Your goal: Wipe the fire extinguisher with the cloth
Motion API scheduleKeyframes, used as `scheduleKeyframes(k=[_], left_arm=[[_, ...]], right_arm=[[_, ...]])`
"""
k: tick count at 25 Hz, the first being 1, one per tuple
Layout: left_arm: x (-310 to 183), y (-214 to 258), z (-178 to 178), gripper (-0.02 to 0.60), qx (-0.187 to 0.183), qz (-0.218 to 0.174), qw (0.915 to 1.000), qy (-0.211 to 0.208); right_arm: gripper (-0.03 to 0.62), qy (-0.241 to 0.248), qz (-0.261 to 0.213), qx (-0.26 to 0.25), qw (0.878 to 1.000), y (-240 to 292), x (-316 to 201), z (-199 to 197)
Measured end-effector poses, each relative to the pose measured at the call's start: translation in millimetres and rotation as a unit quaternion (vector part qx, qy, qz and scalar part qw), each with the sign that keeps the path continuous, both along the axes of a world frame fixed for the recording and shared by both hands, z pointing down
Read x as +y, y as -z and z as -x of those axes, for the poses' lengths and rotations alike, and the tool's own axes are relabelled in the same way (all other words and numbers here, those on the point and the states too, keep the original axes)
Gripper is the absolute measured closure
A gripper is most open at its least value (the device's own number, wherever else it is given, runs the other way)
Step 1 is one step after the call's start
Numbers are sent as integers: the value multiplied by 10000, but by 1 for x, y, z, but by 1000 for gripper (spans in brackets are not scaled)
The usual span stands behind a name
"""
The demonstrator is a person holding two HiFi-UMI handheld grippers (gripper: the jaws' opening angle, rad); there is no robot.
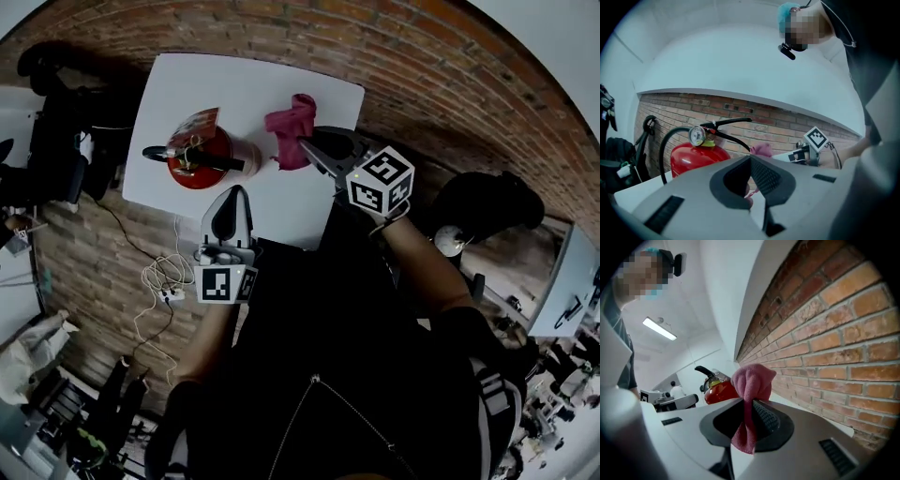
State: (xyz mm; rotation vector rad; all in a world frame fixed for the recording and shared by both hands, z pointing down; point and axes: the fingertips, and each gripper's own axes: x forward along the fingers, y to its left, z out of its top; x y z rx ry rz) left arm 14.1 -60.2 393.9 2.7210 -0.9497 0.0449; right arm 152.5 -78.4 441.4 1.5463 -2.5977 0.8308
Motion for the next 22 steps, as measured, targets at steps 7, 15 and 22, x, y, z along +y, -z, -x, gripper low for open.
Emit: scheduleKeyframes(k=[7, 15, 22], left_arm=[[2, -4, 2, 574, -155, 27, 9913, 1309], [6, -15, 21, 574, -351, -102, 9787, 2021], [10, 3, 37, 574, -252, -303, 9700, 2400]], right_arm=[[525, 1342, 695, -116, 9884, -83, -59, -4], [525, 2159, 1415, -112, 9660, -169, -109, 20], [525, 2618, 1951, 378, 9444, -247, -126, 53]])
